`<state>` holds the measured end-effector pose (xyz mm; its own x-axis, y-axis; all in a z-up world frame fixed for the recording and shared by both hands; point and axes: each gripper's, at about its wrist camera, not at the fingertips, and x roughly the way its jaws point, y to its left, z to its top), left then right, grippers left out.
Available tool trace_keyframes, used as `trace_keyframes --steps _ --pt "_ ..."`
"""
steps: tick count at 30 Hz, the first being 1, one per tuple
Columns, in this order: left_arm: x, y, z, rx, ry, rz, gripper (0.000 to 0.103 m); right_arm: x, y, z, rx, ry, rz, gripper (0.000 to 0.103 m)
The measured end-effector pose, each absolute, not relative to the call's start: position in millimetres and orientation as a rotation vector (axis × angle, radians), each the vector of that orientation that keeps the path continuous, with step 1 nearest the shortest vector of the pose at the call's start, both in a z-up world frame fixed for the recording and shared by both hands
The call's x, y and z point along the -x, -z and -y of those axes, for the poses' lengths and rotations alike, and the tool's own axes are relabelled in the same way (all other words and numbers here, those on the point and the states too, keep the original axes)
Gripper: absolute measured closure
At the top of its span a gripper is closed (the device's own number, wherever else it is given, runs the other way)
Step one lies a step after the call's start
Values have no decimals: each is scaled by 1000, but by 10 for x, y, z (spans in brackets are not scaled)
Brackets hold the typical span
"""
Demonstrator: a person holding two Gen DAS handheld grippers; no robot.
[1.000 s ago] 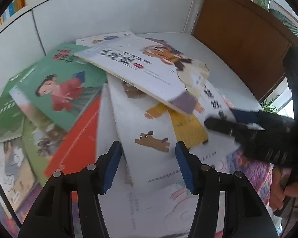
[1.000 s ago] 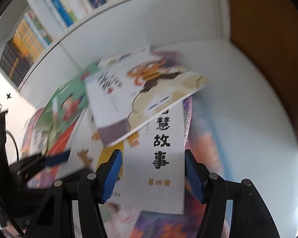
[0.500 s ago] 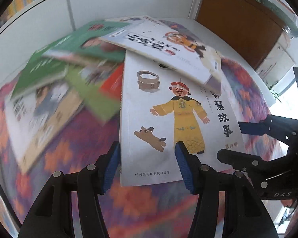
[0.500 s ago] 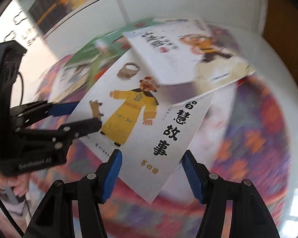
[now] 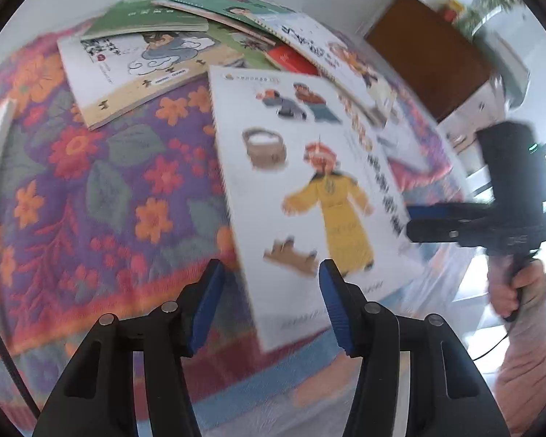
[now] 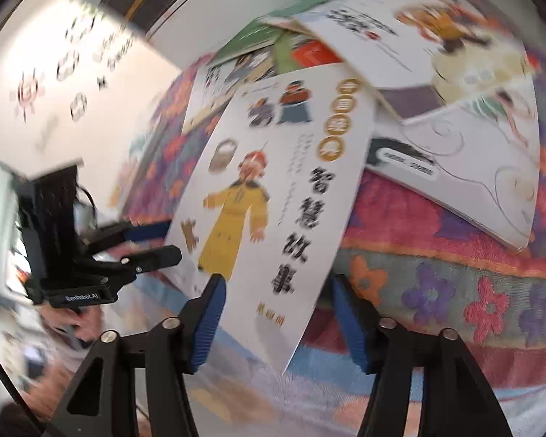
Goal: Organize books
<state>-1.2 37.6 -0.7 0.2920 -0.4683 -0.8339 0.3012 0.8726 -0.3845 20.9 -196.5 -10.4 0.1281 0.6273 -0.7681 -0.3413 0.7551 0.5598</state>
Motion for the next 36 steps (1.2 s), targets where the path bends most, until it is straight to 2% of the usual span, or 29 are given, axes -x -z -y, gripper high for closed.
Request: trace_keyframes --steps 3,8,13,16,22,28,36 --pt "-209 75 -397 265 570 -1185 52 -367 199 2102 -406 -740 -1273 58" --pt "-447 156 -504 396 640 -1200 55 -570 338 2175 -554 -771 -1286 67" --pt "-627 236 -631 458 655 -1199 74 -660 375 2173 -568 -780 -1278 76" --pt "-624 261 -647 447 651 -1175 79 -720 367 2182 -542 -758 -1264 86" --pt "-620 274 -667 452 645 -1158 82 -730 352 2113 -488 -726 -1204 87" --pt "-565 183 -585 338 596 -1118 81 -780 306 2071 -463 -682 -1247 86" --pt "-126 -128 -355 -5 459 -995 81 -582 85 1783 -272 -621 -1244 85"
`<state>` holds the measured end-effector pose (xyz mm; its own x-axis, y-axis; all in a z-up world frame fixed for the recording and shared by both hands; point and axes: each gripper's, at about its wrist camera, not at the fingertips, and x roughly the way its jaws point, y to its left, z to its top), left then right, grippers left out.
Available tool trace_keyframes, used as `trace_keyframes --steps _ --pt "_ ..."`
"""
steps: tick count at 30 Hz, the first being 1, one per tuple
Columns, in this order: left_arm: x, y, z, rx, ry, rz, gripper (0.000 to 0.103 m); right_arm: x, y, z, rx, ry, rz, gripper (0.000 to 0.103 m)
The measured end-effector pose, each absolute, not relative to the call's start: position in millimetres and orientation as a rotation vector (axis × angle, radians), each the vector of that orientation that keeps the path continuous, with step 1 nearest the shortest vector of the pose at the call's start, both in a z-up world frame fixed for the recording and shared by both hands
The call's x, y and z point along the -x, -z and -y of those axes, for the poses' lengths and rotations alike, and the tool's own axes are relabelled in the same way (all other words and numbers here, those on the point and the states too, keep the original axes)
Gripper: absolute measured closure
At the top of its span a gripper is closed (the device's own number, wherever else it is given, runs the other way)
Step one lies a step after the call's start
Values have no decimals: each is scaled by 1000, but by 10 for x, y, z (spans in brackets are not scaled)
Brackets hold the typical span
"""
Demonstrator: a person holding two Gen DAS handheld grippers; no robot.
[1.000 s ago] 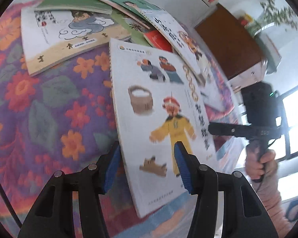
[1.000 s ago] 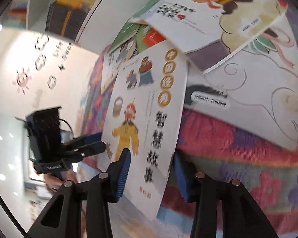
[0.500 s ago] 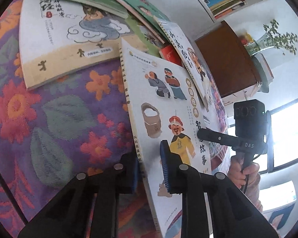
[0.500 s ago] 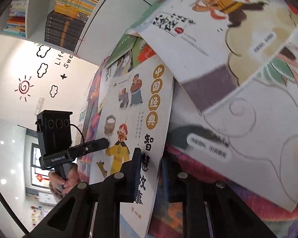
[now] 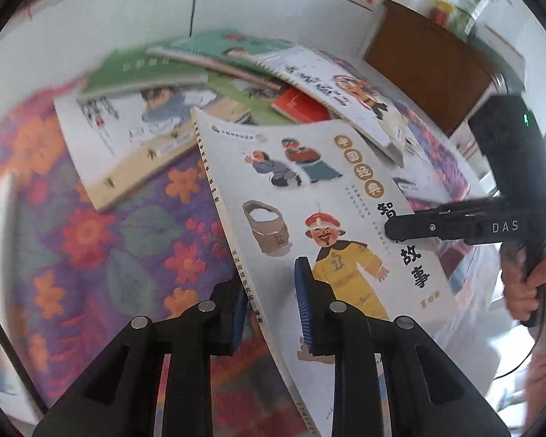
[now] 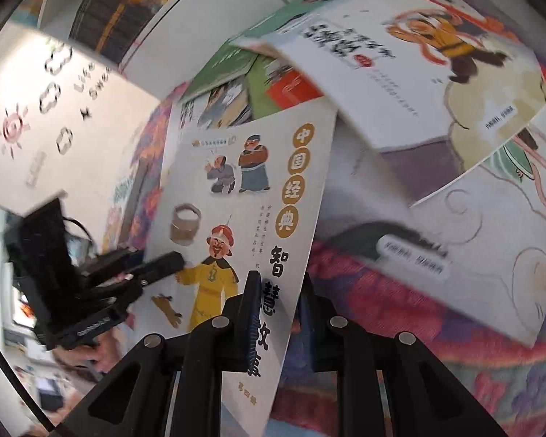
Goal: Organize books
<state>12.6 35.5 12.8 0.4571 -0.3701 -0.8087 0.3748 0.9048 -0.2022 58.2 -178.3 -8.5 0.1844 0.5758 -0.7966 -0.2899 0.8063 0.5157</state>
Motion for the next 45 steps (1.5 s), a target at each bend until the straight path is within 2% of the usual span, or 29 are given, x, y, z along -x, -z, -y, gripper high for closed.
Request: trace_keyframes --steps 7,27,39,45 --pt "8 -204 -454 -29 470 -995 81 -360 -148 1567 -140 -633 -1225 86" --pt "242 -546 -918 -3 458 -936 81 -117 -575 1061 -47 -698 -1162 86" --pt "232 -980 -1681 26 382 -819 81 -113 -1024 379 -1 -772 -1037 86" --pt "170 -999 -2248 39 318 -804 81 -198 -1078 -206 37 -806 -967 86"
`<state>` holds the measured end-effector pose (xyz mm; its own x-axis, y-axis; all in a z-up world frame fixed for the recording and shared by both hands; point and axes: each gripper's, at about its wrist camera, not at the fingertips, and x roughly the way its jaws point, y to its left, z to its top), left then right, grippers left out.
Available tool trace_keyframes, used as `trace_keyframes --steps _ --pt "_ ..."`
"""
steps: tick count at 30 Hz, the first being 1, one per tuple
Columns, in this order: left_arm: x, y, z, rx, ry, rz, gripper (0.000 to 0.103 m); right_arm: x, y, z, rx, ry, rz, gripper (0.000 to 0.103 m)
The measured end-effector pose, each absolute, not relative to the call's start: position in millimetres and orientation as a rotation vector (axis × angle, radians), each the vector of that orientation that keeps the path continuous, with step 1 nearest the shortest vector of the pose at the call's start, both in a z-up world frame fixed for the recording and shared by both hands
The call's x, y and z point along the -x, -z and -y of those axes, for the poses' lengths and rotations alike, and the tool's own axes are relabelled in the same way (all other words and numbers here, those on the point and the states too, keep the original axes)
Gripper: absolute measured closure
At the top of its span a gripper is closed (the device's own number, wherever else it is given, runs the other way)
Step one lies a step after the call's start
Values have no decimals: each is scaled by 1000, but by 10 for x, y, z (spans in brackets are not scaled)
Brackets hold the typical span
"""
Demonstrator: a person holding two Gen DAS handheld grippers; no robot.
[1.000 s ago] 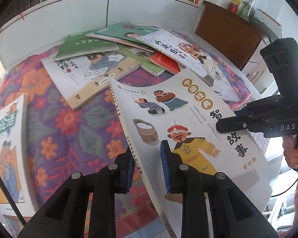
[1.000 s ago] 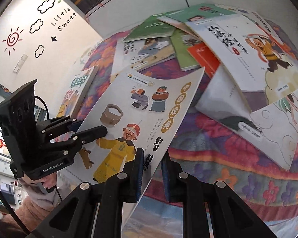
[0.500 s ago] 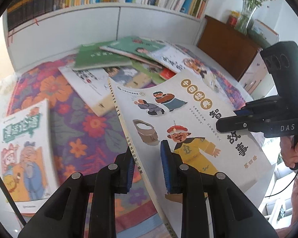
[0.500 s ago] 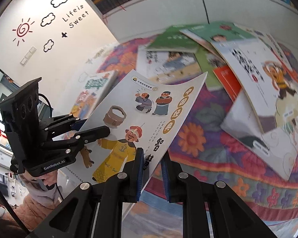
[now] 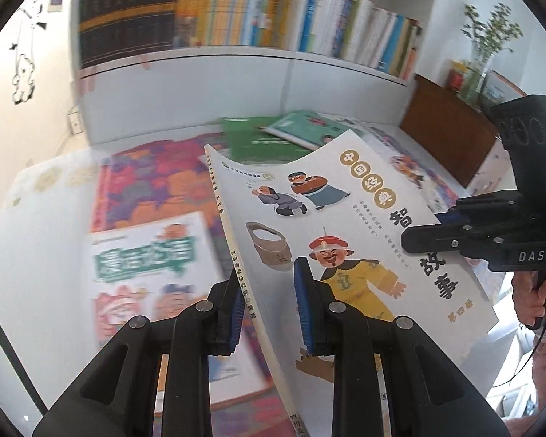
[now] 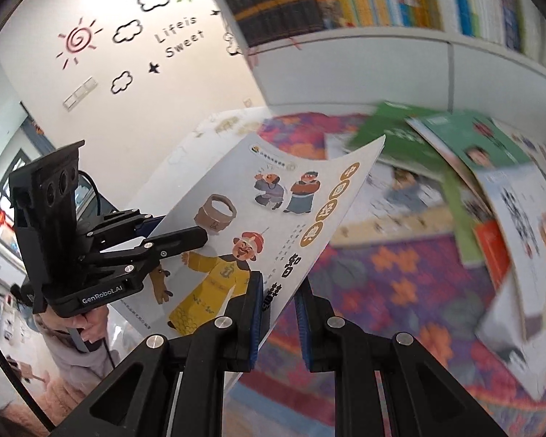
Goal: Organize books
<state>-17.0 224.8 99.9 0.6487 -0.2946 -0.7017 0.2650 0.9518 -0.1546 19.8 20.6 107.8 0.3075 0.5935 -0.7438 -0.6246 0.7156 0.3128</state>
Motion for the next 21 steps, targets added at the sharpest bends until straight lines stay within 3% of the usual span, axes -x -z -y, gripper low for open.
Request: trace_keyframes --steps 12,21 --pt "-33 -622 -3340 202 263 -813 81 -473 -790 -1276 16 -899 -938 86" --pt "-132 -248 -3614 269 244 -904 80 -636 -441 -1558 -62 -935 -969 86"
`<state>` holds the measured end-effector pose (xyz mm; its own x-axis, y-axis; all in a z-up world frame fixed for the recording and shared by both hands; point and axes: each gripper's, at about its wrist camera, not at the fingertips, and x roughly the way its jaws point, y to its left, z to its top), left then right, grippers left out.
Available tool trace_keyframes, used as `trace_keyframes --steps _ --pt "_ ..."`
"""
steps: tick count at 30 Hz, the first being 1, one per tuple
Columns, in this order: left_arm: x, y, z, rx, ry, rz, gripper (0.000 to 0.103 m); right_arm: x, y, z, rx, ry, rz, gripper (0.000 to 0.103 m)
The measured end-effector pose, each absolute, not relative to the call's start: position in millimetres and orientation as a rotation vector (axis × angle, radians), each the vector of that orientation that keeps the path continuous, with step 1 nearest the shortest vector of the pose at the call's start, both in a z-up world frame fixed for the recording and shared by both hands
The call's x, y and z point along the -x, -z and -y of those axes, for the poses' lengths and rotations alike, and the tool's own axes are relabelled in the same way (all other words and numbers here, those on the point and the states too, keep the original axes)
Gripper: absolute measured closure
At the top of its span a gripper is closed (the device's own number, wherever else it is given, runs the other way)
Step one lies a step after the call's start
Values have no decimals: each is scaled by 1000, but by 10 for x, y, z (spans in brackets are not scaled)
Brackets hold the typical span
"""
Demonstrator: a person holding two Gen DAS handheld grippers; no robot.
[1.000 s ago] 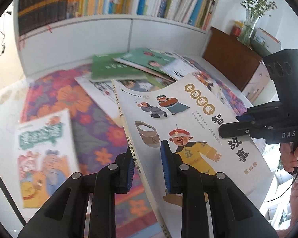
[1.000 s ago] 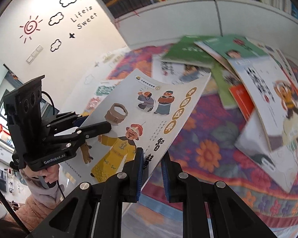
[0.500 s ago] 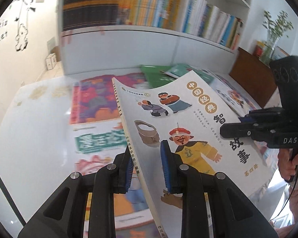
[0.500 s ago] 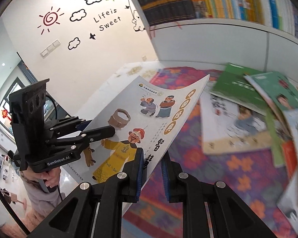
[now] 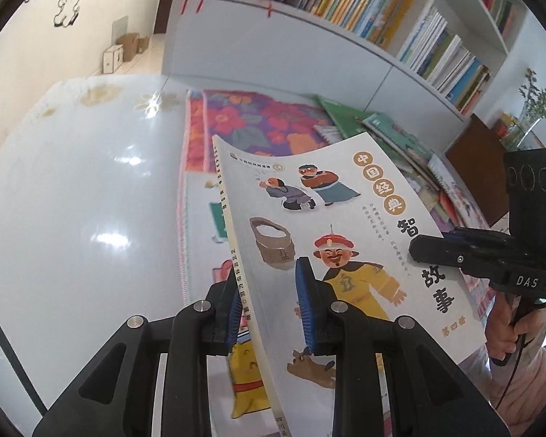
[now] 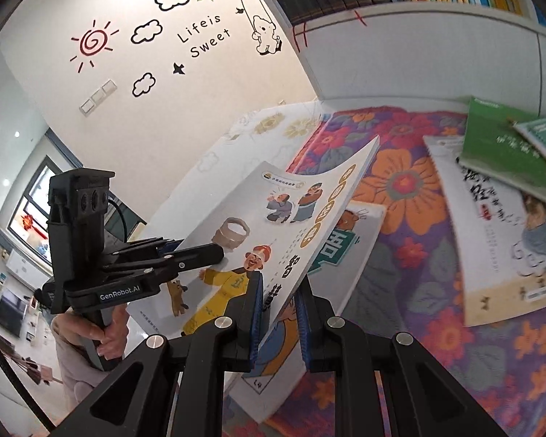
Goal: Organize books
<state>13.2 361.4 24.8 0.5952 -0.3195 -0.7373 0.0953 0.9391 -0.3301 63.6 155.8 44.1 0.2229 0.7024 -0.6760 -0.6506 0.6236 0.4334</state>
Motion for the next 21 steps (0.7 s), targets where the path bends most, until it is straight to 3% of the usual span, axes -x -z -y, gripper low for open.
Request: trace_keyframes --steps 21 --pt "-169 -36 -3739 204 76 -983 74 -734 28 -1653 -124 -930 -1067 86"
